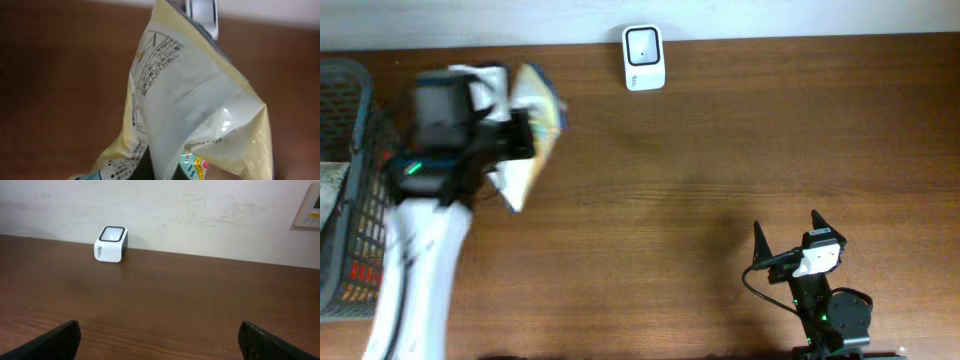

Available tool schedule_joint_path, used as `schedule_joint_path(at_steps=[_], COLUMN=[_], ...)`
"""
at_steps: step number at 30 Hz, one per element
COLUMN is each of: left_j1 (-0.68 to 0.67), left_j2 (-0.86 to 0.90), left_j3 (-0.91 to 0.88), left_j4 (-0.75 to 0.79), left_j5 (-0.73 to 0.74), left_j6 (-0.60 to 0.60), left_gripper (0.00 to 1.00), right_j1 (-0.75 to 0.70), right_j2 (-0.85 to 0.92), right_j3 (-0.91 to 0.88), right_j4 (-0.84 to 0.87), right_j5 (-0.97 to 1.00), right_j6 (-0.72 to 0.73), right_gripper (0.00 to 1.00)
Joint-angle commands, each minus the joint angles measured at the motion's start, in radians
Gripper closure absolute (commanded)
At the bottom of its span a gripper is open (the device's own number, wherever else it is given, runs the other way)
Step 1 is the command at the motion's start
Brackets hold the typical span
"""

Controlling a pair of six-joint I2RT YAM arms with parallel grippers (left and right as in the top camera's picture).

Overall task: Scan the item barcode
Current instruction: 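Place the yellow snack bag on the table center with the left gripper, then grasp the white tube from the basket with the left gripper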

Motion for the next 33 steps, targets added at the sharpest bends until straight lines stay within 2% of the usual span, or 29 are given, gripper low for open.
schedule_joint_path(at_steps=[1,3,5,7,11,12,13,15,17,18,20,21,22,23,25,26,28,31,33], left_j1=[-0.157,-0.233,-0.291,-0.333,-0.340,-0.340,-0.340,-0.335,-0.307,-0.277,-0.169,-0.073,-0.003,0.124,0.351,0.509,0.687,0.798,0.802], left_j2=[0.232,0.390,0.482,0.521,0.534,0.534,0.534,0.526,0.497,0.469,0.407,0.371,0.347,0.307,0.253,0.243,0.244,0.244,0.248], left_j3=[0.003,0.003,0.003,0.003,0.003,0.003,0.003,0.019,0.115,0.209,0.459,0.594,0.647,0.689,0.690,0.690,0.689,0.689,0.650], left_j4=[0.001,0.000,0.010,0.077,0.218,0.224,0.222,0.214,0.150,0.085,-0.071,-0.146,-0.184,-0.231,-0.302,-0.355,-0.393,-0.388,-0.374], left_j5=[-0.056,-0.054,-0.051,-0.056,-0.056,-0.056,-0.055,-0.055,-0.055,-0.055,-0.056,-0.056,-0.058,-0.066,-0.067,-0.066,-0.066,-0.098,-0.311], left_j6=[-0.008,-0.001,0.102,0.223,0.240,0.240,0.240,0.239,0.239,0.239,0.231,0.203,0.172,0.114,0.048,0.035,0.018,0.003,-0.066], left_gripper=[1.00,1.00,1.00,1.00,1.00,0.87,0.56,0.13,0.05,0.01,0.01,0.01,0.01,0.01,0.01,0.01,0.01,0.01,0.01], right_j1=[-0.004,-0.004,-0.004,-0.004,-0.004,-0.004,-0.004,-0.004,-0.004,-0.004,-0.004,-0.004,-0.004,-0.004,-0.004,-0.004,-0.004,-0.004,-0.004], right_j2=[-0.006,-0.006,-0.006,-0.006,-0.006,-0.006,-0.006,-0.006,-0.006,-0.006,-0.006,-0.006,-0.006,-0.006,-0.006,-0.006,-0.006,-0.006,-0.006], right_j3=[-0.007,-0.007,-0.007,-0.007,-0.007,-0.007,-0.007,-0.007,-0.007,-0.007,-0.007,-0.007,-0.007,-0.007,-0.007,-0.007,-0.007,-0.007,-0.007], right_j4=[-0.003,-0.003,-0.003,-0.003,-0.003,-0.003,-0.003,-0.003,-0.003,-0.003,-0.003,-0.003,-0.003,-0.003,-0.003,-0.003,-0.003,-0.003,-0.003], right_j5=[-0.005,-0.005,-0.005,-0.005,-0.005,-0.005,-0.005,-0.005,-0.005,-0.005,-0.005,-0.005,-0.005,-0.005,-0.005,-0.005,-0.005,-0.005,-0.005], right_j6=[0.008,0.008,0.008,0.008,0.008,0.008,0.008,0.008,0.008,0.008,0.008,0.008,0.008,0.008,0.008,0.008,0.008,0.008,0.008], right_gripper=[0.01,0.01,0.01,0.01,0.01,0.01,0.01,0.01,0.01,0.01,0.01,0.01,0.01,0.01,0.01,0.01,0.01,0.01,0.01])
